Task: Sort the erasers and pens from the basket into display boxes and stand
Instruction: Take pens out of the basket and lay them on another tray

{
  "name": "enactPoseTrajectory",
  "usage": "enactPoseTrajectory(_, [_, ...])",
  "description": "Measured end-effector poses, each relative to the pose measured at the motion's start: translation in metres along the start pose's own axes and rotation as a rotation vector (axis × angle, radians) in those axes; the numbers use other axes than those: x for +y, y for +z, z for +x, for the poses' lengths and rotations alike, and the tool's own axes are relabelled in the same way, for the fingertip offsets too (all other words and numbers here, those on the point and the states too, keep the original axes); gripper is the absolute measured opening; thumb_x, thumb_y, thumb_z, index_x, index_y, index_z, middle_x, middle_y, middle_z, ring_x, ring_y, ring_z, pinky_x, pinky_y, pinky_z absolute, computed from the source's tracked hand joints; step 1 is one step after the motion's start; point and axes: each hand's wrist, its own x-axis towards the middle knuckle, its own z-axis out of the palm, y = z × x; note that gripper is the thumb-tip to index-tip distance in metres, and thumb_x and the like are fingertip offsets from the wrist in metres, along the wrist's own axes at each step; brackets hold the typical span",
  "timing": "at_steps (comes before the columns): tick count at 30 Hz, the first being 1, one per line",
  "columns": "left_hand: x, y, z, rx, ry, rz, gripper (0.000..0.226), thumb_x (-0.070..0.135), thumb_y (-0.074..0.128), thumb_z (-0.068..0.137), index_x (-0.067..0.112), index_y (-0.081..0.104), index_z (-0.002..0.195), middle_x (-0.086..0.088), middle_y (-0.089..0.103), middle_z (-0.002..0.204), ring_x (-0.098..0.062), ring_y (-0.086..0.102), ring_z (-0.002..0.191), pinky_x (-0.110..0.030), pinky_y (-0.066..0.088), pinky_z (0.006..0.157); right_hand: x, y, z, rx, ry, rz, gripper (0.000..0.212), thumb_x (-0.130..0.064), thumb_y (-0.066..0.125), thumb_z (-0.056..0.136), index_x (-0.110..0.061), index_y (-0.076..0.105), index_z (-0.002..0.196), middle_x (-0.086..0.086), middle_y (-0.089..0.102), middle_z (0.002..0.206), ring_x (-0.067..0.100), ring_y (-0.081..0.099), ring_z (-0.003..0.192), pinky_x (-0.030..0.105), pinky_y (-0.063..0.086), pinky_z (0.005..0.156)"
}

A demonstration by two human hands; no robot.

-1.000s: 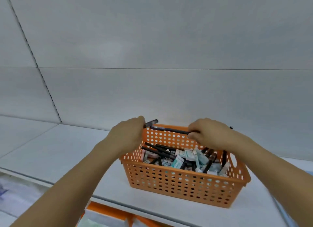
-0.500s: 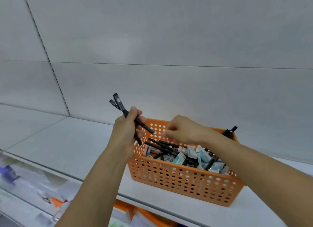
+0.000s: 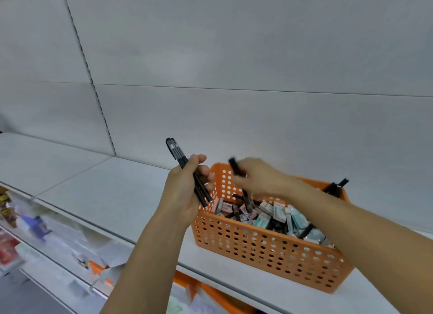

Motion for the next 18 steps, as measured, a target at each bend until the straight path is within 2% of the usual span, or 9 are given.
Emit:
enactPoseTrajectory(2, [-0.003,0.005,0.000,-0.042,-0.055,-0.044,0.023,0.024,0.046,0.101,0.005,0.057,0.106,-0.004,0.057,0.066,-0.014,0.055,0.056,-0.022,0.043,0.046,-0.005,-0.020,-0.008,0.192,-0.008,0.328,0.011,-0.019,0.057,0.096,-0.010,0.063,0.095,0.005,0.066,0.085,0.015,0.064,0.065,0.028,0.057,0.063])
enactPoseTrajectory(3, [-0.005,0.010,-0.001,-0.053,-0.085,-0.049,0.025,0.024,0.045,0.102,0.003,0.058,0.106,-0.006,0.063,0.070,-0.016,0.061,0.059,-0.023,0.047,0.047,-0.007,-0.026,-0.011,0.288,-0.057,0.411,0.009,-0.016,0.059,0.094,-0.011,0.066,0.096,0.005,0.068,0.088,0.017,0.067,0.069,0.030,0.058,0.069])
enactPoseTrajectory(5, [-0.013,0.020,-0.002,-0.062,-0.164,-0.076,0.030,0.023,0.044,0.103,-0.001,0.060,0.110,-0.016,0.073,0.092,-0.024,0.071,0.075,-0.030,0.058,0.059,-0.012,-0.029,-0.017,0.411,-0.214,0.435,0.012,-0.009,0.062,0.091,-0.014,0.071,0.098,-0.002,0.069,0.093,0.012,0.068,0.082,0.029,0.058,0.079])
enactPoseTrajectory(7, [-0.017,0.030,-0.004,-0.112,-0.271,-0.191,0.036,0.024,0.042,0.103,-0.005,0.057,0.119,-0.024,0.069,0.109,-0.031,0.071,0.093,-0.039,0.060,0.073,-0.015,-0.026,-0.024,0.428,-0.370,0.306,0.018,-0.005,0.065,0.088,-0.018,0.073,0.099,-0.006,0.068,0.098,0.008,0.065,0.092,0.028,0.054,0.086])
enactPoseTrajectory(11, [-0.020,0.042,-0.005,-0.130,-0.399,-0.488,0.035,0.025,0.044,0.103,-0.004,0.060,0.112,-0.021,0.070,0.098,-0.030,0.069,0.091,-0.042,0.057,0.082,-0.004,-0.022,-0.035,0.304,-0.605,-0.123,0.028,-0.010,0.065,0.087,-0.020,0.070,0.112,-0.004,0.067,0.112,0.010,0.063,0.104,0.036,0.053,0.087])
enactPoseTrajectory(13, [-0.025,0.045,-0.002,-0.097,-0.403,-0.506,0.030,0.022,0.043,0.104,-0.002,0.059,0.111,-0.021,0.069,0.102,-0.031,0.067,0.095,-0.047,0.054,0.082,0.007,-0.032,-0.047,0.260,-0.559,-0.255,0.045,-0.011,0.057,0.087,-0.025,0.059,0.129,-0.006,0.061,0.126,0.011,0.056,0.114,0.031,0.048,0.093])
enactPoseTrajectory(15, [-0.030,0.047,0.000,-0.064,-0.372,-0.460,0.022,0.020,0.042,0.104,0.004,0.057,0.109,-0.017,0.069,0.107,-0.030,0.067,0.096,-0.051,0.052,0.084,0.023,-0.049,-0.061,0.281,-0.380,-0.312,0.052,-0.010,0.055,0.088,-0.028,0.048,0.136,-0.009,0.053,0.132,0.006,0.049,0.118,0.026,0.044,0.094])
enactPoseTrajectory(16, [-0.032,0.048,0.001,-0.054,-0.360,-0.438,0.020,0.019,0.042,0.103,0.006,0.057,0.107,-0.014,0.069,0.104,-0.028,0.068,0.095,-0.052,0.050,0.089,0.036,-0.058,-0.068,0.271,-0.262,-0.378,0.047,-0.013,0.055,0.090,-0.029,0.049,0.134,-0.009,0.053,0.131,0.006,0.049,0.116,0.026,0.044,0.094])
enactPoseTrajectory(18, [-0.034,0.051,0.000,-0.052,-0.345,-0.426,0.019,0.019,0.044,0.103,0.006,0.057,0.104,-0.013,0.068,0.098,-0.026,0.068,0.090,-0.053,0.047,0.097,0.058,-0.072,-0.081,0.097,0.013,-0.635,0.031,-0.023,0.055,0.091,-0.028,0.056,0.122,-0.005,0.057,0.121,0.014,0.053,0.109,0.032,0.047,0.088])
